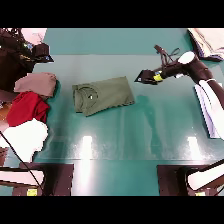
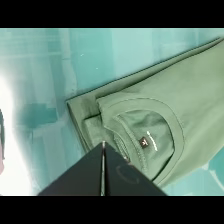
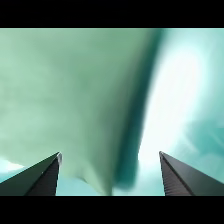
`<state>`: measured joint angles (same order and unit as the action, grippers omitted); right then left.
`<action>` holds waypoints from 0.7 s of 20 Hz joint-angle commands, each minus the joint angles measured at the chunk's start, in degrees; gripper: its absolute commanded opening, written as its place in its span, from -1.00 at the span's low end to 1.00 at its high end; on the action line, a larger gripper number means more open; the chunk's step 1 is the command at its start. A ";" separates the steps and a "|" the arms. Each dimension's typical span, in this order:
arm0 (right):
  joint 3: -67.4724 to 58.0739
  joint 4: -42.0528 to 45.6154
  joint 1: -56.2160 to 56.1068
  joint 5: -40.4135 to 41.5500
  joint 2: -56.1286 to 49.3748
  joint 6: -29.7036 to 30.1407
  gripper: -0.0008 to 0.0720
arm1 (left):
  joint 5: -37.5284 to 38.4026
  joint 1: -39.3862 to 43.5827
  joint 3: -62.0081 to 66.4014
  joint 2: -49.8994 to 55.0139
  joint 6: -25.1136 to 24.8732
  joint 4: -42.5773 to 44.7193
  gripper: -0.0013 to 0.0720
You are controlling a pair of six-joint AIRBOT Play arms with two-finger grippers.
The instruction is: Fold the shirts.
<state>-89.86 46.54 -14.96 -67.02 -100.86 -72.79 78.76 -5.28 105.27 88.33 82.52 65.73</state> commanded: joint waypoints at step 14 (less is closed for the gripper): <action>-22.97 -15.39 -9.62 -9.25 -25.94 -2.19 0.32 | 0.55 -0.04 0.00 -0.04 0.00 -0.42 -0.90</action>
<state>-109.16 33.01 -22.31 -76.18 -123.85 -74.37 78.91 -5.28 105.27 88.33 82.54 65.36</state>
